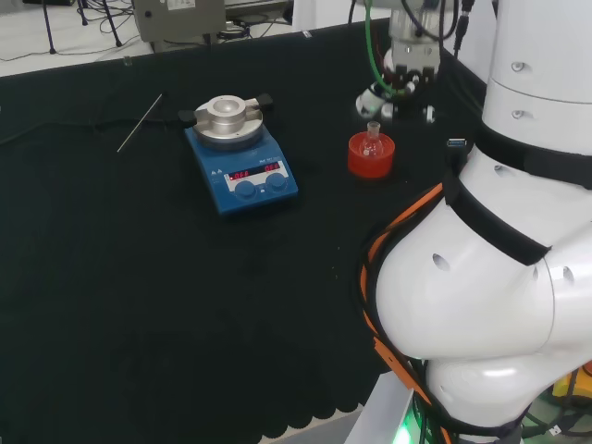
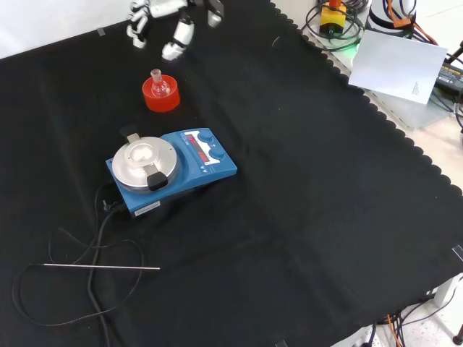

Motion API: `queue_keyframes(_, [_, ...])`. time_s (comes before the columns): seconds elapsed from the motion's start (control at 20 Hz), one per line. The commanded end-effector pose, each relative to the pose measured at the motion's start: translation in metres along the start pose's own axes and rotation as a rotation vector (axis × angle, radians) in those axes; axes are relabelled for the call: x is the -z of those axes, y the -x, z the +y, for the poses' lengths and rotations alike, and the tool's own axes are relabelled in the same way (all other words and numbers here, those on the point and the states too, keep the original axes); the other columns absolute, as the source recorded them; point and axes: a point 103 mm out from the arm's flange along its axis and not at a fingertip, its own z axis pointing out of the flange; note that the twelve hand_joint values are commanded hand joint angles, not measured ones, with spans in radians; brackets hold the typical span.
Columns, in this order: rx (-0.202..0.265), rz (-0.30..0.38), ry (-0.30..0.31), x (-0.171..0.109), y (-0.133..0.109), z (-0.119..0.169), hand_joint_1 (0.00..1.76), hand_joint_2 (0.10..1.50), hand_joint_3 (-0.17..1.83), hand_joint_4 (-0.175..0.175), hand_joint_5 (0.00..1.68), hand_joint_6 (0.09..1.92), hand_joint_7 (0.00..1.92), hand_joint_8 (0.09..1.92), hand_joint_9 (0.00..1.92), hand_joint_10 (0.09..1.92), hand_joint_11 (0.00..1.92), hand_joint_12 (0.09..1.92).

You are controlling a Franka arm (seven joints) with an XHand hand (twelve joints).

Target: Pick up the round-bottom flask.

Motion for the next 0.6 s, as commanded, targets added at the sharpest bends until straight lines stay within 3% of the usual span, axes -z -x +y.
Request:
queue_keyframes(0.05, [0.007, -0.01, 0.075, -0.014, 0.003, -0.01, 0.77, 0.68, 0.53, -0.045, 0.66, 0.09, 0.21, 0.63, 0.41, 0.67, 0.0, 1.35])
queue_keyframes(0.6, [0.015, 0.005, 0.047, -0.04, -0.003, -0.006, 0.73, 0.67, 0.54, -0.044, 0.63, 0.09, 0.21, 0.62, 0.41, 0.67, 0.0, 1.35])
